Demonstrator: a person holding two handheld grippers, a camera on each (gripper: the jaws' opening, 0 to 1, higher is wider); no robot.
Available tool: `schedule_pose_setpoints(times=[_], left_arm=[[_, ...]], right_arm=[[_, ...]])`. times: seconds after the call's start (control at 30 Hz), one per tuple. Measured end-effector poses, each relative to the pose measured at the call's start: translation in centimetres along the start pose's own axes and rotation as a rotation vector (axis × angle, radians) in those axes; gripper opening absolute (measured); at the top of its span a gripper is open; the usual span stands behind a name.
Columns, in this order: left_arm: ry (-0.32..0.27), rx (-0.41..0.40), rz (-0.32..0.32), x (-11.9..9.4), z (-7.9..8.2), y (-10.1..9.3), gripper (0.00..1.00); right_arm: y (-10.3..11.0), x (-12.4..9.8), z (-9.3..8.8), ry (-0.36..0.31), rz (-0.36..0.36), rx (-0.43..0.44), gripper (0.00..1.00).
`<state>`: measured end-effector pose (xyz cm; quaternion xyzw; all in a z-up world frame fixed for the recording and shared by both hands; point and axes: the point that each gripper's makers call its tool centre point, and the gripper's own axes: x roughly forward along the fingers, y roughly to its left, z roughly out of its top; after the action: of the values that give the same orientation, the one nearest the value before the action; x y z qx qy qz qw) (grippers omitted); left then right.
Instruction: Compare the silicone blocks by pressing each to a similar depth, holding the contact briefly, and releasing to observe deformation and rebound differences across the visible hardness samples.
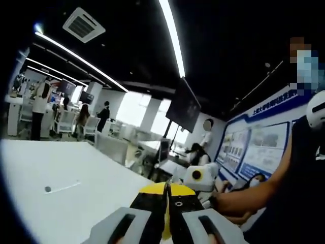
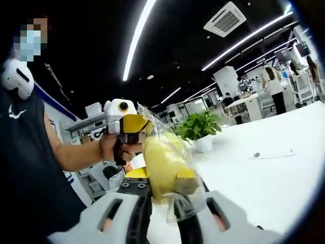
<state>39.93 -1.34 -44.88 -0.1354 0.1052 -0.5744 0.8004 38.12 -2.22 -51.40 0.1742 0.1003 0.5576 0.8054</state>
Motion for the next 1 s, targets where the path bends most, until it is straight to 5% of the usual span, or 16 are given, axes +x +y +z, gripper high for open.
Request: schedule_pose_setpoints(times=[0.37,1.0], left_arm=[[-0.01,0.037,-0.001,-0.5,-0.7,0.0,0.0],[-0.034,-0.013,0.017,-0.8,-1.4,0.7,0.0]], right_arm=[[0.4,0.1,-0.7,0.041,0.023,0.03,0.08],[-0.1,0.2,-1.4,0.087,0.02,0.033,0.07]])
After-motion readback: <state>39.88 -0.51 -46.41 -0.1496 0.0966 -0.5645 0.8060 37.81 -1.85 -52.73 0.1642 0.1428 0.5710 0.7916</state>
